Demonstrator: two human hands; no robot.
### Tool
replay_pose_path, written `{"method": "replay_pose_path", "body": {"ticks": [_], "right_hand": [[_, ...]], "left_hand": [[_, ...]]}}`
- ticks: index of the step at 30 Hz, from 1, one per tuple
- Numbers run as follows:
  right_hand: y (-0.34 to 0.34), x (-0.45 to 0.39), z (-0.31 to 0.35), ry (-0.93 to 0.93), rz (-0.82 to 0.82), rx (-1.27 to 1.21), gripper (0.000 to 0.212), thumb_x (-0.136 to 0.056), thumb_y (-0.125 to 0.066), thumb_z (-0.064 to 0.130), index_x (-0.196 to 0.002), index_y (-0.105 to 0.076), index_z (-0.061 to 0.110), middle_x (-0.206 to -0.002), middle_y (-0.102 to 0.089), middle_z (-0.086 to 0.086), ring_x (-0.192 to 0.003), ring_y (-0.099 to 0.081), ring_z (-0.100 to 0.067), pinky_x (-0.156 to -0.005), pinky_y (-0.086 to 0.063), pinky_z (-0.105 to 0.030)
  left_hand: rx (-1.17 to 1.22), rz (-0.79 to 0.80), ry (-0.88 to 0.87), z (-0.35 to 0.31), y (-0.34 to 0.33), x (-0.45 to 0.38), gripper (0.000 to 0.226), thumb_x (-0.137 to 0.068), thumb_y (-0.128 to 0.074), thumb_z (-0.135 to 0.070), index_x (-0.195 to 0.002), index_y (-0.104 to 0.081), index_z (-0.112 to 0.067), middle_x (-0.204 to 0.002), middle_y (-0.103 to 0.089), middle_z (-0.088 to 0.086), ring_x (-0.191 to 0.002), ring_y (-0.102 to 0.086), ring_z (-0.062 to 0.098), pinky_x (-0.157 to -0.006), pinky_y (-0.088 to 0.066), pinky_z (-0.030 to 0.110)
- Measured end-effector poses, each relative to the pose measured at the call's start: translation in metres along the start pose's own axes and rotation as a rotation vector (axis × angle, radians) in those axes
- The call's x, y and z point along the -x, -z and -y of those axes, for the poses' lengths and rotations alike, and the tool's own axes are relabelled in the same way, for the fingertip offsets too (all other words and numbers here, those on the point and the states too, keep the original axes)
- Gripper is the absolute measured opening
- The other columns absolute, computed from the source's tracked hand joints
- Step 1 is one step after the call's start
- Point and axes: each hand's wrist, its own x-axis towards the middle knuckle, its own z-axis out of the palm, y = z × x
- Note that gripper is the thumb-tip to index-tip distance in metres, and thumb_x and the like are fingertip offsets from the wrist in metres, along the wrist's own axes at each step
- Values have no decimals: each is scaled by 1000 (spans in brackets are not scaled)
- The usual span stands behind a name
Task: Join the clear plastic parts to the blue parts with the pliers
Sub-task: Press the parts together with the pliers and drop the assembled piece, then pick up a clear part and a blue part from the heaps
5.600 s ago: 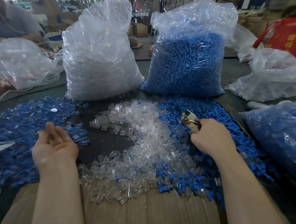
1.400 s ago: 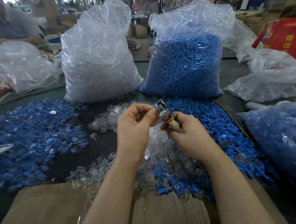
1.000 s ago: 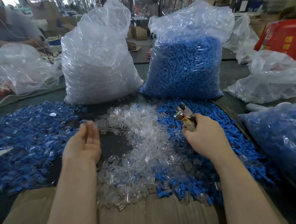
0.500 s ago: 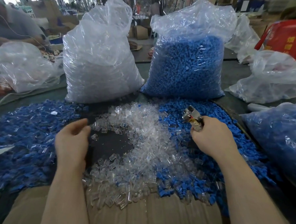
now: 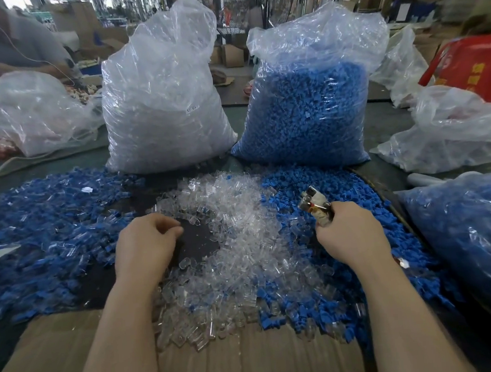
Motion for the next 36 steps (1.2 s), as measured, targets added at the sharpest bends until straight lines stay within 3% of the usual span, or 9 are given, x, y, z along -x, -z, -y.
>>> {"method": "replay_pose_path", "body": {"ticks": [3,8,12,17,23,28,31,36], "right_hand": [[-6,2,1,0,5,63,14,-87,-59,24,-78,-50,18,-72,-55,-3,-62,-52,-21,-49,-32,-28],[-11,3,4,17,4,139,19,-88,-59,29,-80,-45,20,-81,-46,0,-70,-49,-24,-50,-29,-31],[-14,3,5,30,19,156,28,-87,-60,27,-72,-37,23,-73,-43,4,-64,-43,-20,-48,-26,-30],[-10,3,5,-19,15,143,20,-87,-61,24,-76,-44,20,-71,-53,-1,-59,-48,-18,-45,-28,-27],[-5,3,7,-27,101,155,17,-85,-62,20,-77,-48,16,-72,-55,-3,-60,-51,-19,-46,-32,-28],[-6,5,9,-44,62,135,18,-85,-62,19,-74,-49,16,-69,-55,-3,-58,-50,-19,-45,-30,-27],[-4,3,9,-26,-27,39,22,-89,-59,26,-70,-50,18,-66,-55,-3,-57,-50,-20,-46,-29,-27],[1,1,9,47,-73,-366,25,-87,-62,32,-68,-57,16,-55,-54,0,-52,-49,-21,-49,-36,-28]], "left_hand": [[219,9,-48,-10,1,3,7,-84,-76,-28,-82,-74,-34,-84,-68,-15,-81,-58,1,-76,-42,28],[435,39,-116,-32,-7,12,13,-79,-81,-23,-75,-76,-35,-73,-73,-13,-75,-67,4,-76,-53,26],[568,119,-143,-42,-13,19,11,-79,-81,-21,-82,-77,-32,-74,-75,-11,-70,-69,3,-72,-55,23],[758,172,-93,-53,-14,25,11,-80,-80,-12,-86,-77,-21,-75,-76,-2,-69,-72,10,-64,-56,17],[852,208,-42,-62,-18,29,12,-79,-79,-7,-89,-73,-11,-76,-76,3,-69,-73,13,-60,-55,16],[864,236,-32,-63,-17,30,12,-79,-79,-5,-88,-71,-8,-75,-76,6,-69,-73,14,-60,-56,18],[872,268,-25,-65,-19,31,12,-81,-77,-6,-89,-69,-8,-75,-75,6,-72,-74,16,-62,-56,21],[910,330,-28,-70,-23,36,13,-82,-76,-5,-92,-68,-5,-77,-76,8,-71,-73,15,-61,-56,19]]}}
